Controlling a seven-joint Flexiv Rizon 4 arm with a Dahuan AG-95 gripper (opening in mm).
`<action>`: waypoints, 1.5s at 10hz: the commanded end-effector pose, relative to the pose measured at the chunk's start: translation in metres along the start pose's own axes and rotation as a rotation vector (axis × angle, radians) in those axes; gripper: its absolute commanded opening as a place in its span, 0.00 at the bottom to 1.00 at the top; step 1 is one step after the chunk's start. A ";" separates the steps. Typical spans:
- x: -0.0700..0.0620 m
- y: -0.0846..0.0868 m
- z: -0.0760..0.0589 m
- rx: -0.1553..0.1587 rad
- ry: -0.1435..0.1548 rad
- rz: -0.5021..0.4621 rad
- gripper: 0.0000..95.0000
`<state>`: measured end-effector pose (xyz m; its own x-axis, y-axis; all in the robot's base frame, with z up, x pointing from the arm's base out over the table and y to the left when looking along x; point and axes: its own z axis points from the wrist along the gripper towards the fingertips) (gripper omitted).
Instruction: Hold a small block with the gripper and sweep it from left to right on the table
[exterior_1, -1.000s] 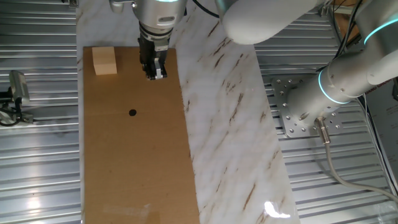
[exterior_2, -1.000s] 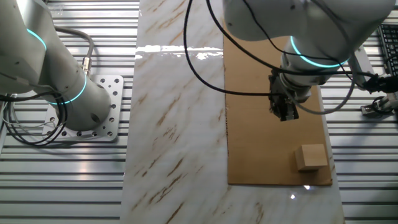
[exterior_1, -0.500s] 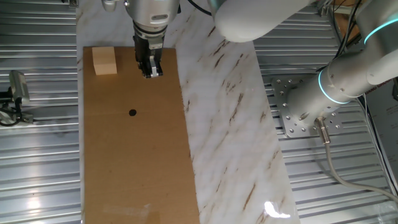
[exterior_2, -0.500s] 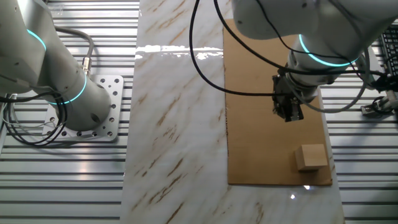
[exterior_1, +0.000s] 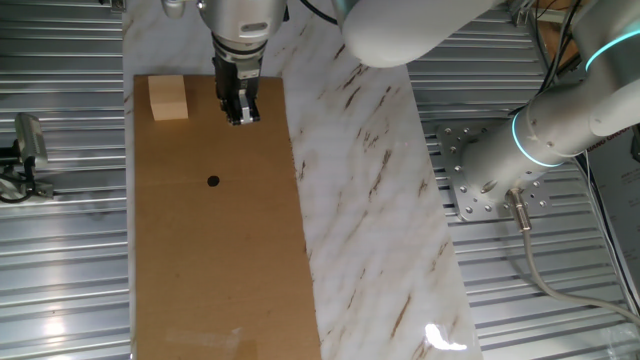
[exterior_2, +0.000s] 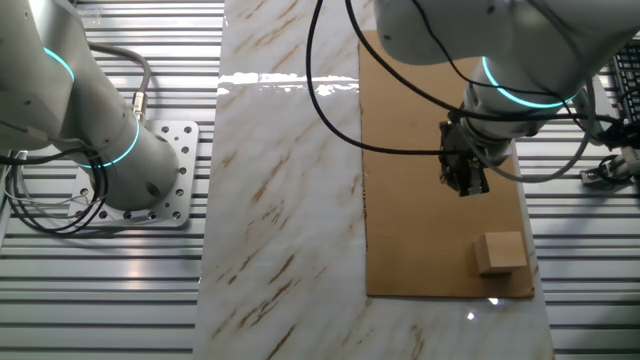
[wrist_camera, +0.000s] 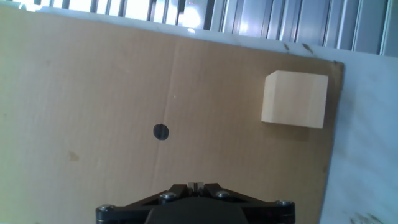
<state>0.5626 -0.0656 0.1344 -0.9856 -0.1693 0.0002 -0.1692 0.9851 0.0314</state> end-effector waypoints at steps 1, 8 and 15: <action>0.000 0.000 0.000 -0.010 0.000 -0.004 0.00; 0.000 0.000 0.000 -0.047 -0.015 0.019 0.00; 0.000 0.000 0.000 -0.036 -0.099 0.118 0.00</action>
<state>0.5624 -0.0653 0.1339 -0.9948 -0.0458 -0.0911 -0.0524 0.9961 0.0715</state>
